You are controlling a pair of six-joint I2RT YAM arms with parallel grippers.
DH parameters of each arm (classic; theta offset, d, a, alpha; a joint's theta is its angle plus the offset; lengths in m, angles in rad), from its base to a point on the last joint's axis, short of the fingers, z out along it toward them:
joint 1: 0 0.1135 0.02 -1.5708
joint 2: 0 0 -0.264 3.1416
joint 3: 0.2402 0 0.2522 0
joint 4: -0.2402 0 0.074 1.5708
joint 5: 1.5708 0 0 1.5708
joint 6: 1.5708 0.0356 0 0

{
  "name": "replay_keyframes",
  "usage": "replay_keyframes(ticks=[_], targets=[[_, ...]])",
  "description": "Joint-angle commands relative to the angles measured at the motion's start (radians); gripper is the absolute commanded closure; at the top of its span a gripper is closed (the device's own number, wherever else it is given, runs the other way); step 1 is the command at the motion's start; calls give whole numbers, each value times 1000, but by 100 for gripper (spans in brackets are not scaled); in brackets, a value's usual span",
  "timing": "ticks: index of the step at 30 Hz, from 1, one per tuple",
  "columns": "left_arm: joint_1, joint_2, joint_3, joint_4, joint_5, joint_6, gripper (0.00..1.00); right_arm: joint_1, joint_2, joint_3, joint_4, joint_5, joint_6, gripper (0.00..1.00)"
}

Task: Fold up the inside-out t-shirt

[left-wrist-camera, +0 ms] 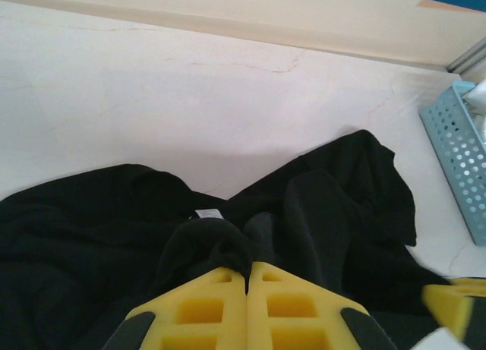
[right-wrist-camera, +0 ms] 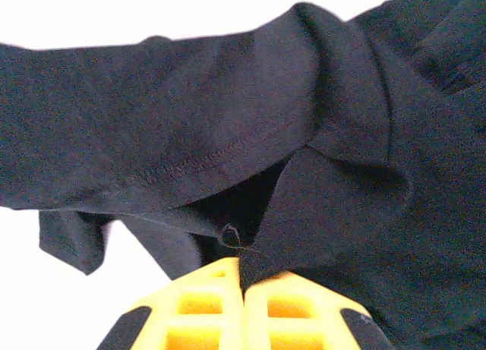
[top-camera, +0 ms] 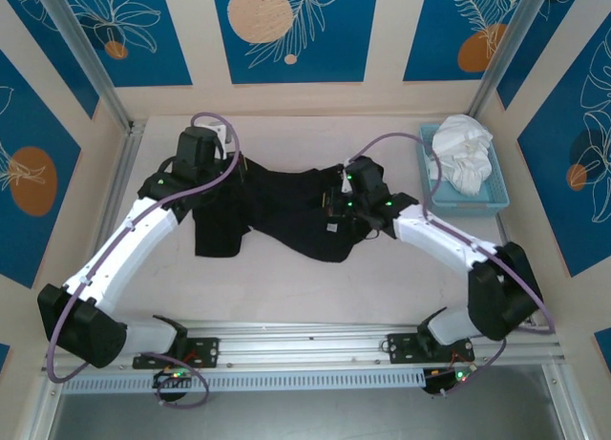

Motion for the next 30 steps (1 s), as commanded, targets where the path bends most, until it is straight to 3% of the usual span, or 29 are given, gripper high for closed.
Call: replay_keyframes(ticks=[1,10,14,21,26,30], targets=[[16,-27,-18,4,-15,10,100,-32,-72,-31,-65,-12,-37,96],[30,-46,-79,3,-28,-5,100,-154,-189,-49,-118,-21,-63,100],[37,-88,25,0,-29,9,100,-259,-271,150,-175,-59,-148,100],[35,-263,216,-10,49,-7,100,-264,-430,522,-325,-33,-312,100],[35,-390,287,-4,29,-34,100,-263,-547,671,-388,-67,-332,100],[36,-350,307,-78,-34,-28,100,-263,-581,679,-384,-63,-322,100]])
